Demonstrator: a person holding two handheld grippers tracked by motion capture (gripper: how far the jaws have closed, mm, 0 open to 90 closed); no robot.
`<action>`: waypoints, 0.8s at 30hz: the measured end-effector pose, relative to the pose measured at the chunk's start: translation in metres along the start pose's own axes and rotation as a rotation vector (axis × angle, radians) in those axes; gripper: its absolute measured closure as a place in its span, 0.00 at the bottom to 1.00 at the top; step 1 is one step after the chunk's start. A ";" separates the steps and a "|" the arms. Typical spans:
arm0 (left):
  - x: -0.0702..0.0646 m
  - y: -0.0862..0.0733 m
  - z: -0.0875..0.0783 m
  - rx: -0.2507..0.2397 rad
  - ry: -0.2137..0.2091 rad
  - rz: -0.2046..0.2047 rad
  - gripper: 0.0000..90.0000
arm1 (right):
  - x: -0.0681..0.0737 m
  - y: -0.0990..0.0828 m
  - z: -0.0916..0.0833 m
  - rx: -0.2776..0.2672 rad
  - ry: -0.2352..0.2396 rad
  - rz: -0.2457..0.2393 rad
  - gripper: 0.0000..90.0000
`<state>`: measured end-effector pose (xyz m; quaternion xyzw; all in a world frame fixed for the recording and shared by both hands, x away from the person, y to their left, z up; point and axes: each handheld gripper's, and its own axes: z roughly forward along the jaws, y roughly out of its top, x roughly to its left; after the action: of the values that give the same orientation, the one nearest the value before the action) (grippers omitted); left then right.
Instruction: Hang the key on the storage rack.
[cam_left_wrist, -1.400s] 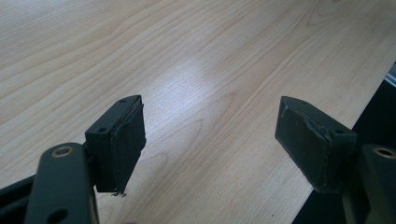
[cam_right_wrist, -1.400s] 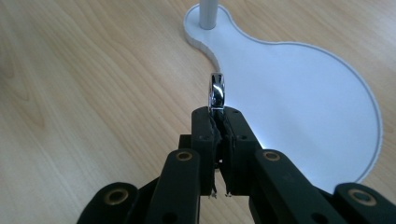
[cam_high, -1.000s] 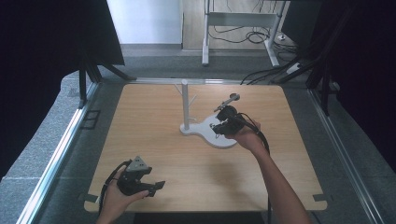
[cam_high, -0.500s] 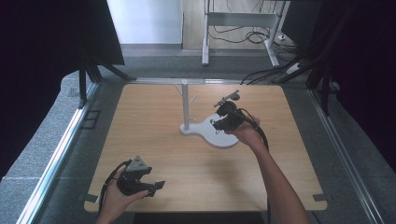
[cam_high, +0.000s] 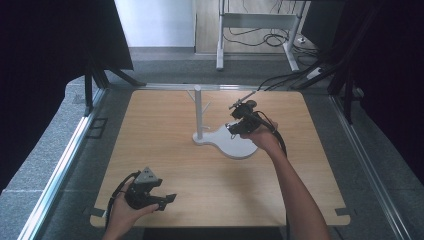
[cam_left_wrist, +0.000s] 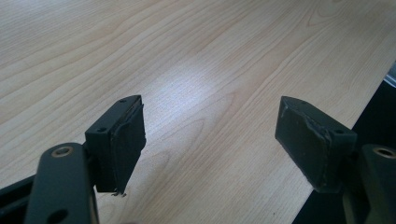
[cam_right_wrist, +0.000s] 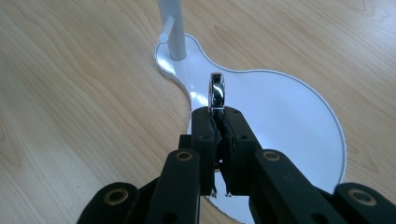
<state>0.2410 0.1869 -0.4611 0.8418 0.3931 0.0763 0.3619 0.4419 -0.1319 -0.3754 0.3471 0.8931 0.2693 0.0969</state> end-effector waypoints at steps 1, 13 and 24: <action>0.000 0.000 0.000 -0.001 -0.001 0.000 0.28 | 0.000 0.001 0.000 -0.002 -0.001 0.001 0.93; 0.001 0.000 -0.002 -0.006 -0.003 -0.004 0.28 | -0.006 0.012 0.005 -0.001 -0.008 0.007 0.93; -0.001 0.000 0.001 0.000 -0.008 0.004 0.28 | -0.009 0.024 0.009 0.005 -0.015 0.007 0.93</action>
<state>0.2406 0.1855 -0.4610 0.8431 0.3898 0.0737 0.3631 0.4655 -0.1190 -0.3696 0.3524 0.8918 0.2647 0.1019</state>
